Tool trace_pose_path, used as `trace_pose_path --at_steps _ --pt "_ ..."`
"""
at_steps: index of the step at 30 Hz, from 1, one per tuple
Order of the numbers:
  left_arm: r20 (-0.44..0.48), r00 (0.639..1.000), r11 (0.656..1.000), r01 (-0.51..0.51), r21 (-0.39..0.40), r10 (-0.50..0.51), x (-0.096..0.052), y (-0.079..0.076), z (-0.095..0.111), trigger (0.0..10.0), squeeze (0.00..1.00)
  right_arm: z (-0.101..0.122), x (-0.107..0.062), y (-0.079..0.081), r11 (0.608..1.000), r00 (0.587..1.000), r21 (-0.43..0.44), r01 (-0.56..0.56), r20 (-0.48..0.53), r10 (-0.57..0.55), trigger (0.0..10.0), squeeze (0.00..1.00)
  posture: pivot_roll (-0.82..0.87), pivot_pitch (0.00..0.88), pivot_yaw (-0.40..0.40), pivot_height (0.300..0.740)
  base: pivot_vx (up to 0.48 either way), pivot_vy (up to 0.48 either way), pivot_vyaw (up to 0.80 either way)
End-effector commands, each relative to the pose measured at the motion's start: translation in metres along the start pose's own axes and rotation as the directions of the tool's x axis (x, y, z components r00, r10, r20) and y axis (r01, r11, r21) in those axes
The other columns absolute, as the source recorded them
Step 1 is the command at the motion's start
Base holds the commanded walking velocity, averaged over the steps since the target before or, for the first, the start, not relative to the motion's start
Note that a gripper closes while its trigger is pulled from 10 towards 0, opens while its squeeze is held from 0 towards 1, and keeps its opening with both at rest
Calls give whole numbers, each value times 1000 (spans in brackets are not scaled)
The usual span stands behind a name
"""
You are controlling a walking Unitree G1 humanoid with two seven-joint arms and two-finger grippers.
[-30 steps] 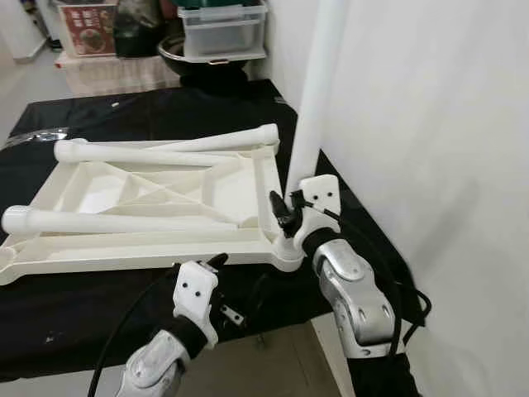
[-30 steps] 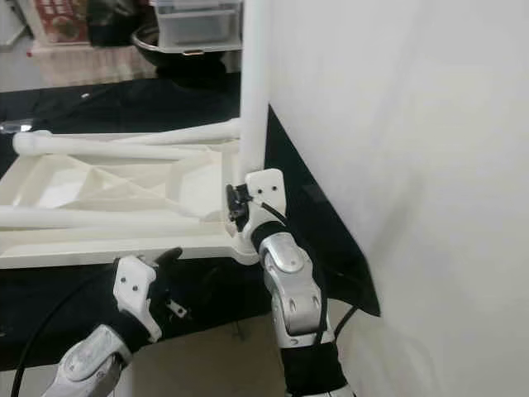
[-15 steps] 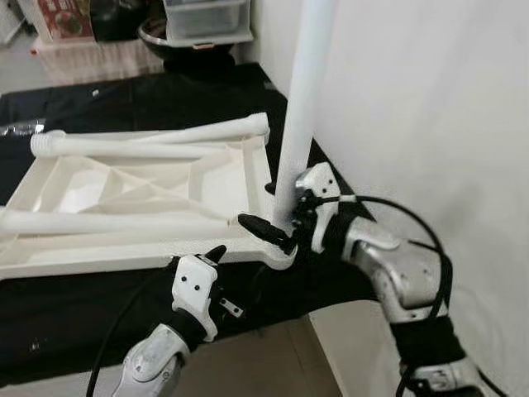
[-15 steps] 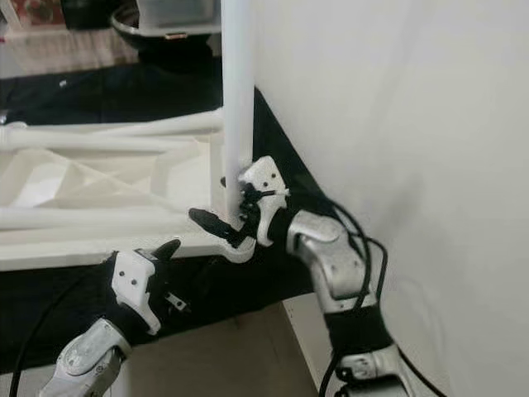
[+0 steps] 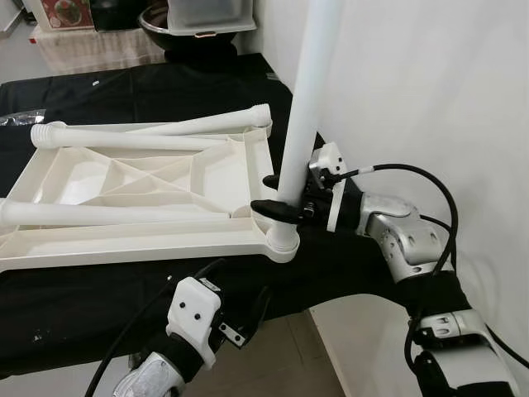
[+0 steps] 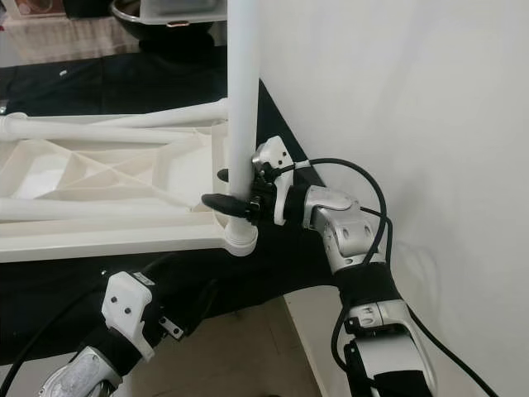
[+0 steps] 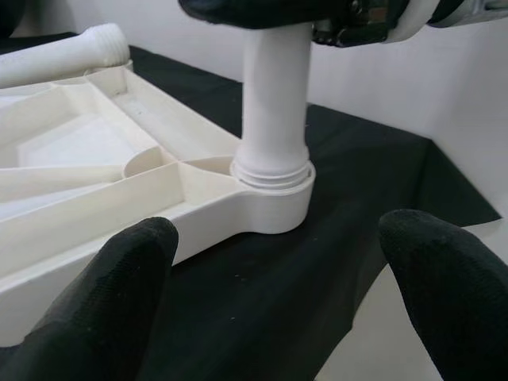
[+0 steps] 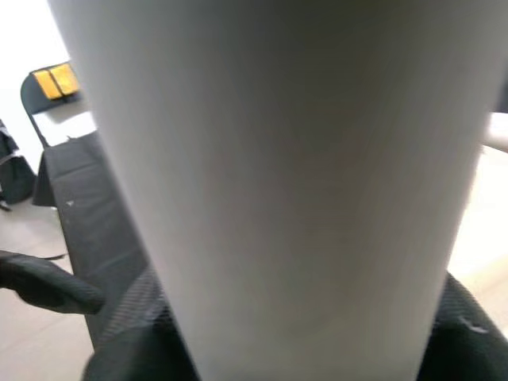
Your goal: Building children table
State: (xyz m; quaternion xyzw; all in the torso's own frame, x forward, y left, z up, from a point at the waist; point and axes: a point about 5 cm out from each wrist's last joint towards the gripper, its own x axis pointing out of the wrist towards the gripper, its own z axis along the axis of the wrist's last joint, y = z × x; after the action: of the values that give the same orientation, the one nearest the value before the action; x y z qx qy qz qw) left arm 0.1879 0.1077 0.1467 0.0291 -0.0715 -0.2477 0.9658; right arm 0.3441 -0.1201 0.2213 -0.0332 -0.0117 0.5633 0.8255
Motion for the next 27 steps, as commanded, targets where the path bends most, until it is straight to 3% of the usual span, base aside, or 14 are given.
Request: trace_pose_path --at_steps 1,10,11,12,14,15,17,18,19,22,23,24,25,27 --pt "-16 1000 1000 -2 2 2 -1 0 -3 10000 0 -2 0 1 1000 1000 5 -19 10 19 0 0 68 185 -51 740 0 0 0" --pt "-20 1000 1000 9 -18 -10 5 2 -6 10000 0 -18 -7 10 969 968 -6 249 44 -248 0 0 7 173 -46 740 0 0 0" --pt "-18 1000 1000 10 -25 -10 7 4 -7 10000 0 -24 -3 16 919 917 24 395 51 -395 0 0 -7 171 -42 740 0 0 0" --pt "-18 1000 1000 10 -25 -10 7 4 -7 10000 0 -24 -3 16 919 917 24 395 51 -395 0 0 -7 171 -42 740 0 0 0" --pt "-16 1000 999 9 -31 -10 10 6 -8 10000 0 -33 -2 26 789 789 60 611 38 -614 0 0 -26 170 -28 740 0 0 0" --pt "-16 1000 999 9 -31 -10 10 6 -8 10000 0 -33 -2 26 789 789 60 611 38 -614 0 0 -26 170 -28 740 0 0 0" --pt "-13 1000 999 17 -29 -18 14 8 -9 10000 0 -44 2 49 660 660 -43 750 -19 -751 0 0 -41 157 -8 740 0 0 0" --pt "-13 1000 999 17 -29 -18 14 8 -9 10000 0 -44 2 49 660 660 -43 750 -19 -751 0 0 -41 157 -8 740 0 0 0" --pt "-12 1000 999 20 -28 -21 16 9 -9 10000 0 -46 4 57 620 620 -72 781 -24 -784 0 0 -43 155 -7 740 0 0 0" --pt "-10 1000 999 29 -31 -29 20 8 -11 10000 0 -45 19 68 671 673 -80 738 -1 -740 0 0 -48 143 -6 740 0 0 0" --pt "-9 999 999 35 -34 -36 22 8 -12 10000 0 -43 25 67 699 700 -64 713 3 -714 4000 0 -46 138 -9 740 0 0 0" --pt "-9 999 999 35 -34 -36 22 8 -12 10000 0 -43 25 67 699 700 -64 713 3 -714 4000 0 -46 138 -9 740 0 0 0" --pt "-9 999 999 37 -35 -37 22 8 -12 10000 0 -41 25 63 695 697 -65 716 4 -717 10000 0 -50 135 -8 740 0 0 0" --pt "-9 999 999 36 -36 -37 22 8 -12 10000 0 -40 24 61 693 695 -65 718 5 -719 10000 0 -50 135 -8 740 0 0 0"
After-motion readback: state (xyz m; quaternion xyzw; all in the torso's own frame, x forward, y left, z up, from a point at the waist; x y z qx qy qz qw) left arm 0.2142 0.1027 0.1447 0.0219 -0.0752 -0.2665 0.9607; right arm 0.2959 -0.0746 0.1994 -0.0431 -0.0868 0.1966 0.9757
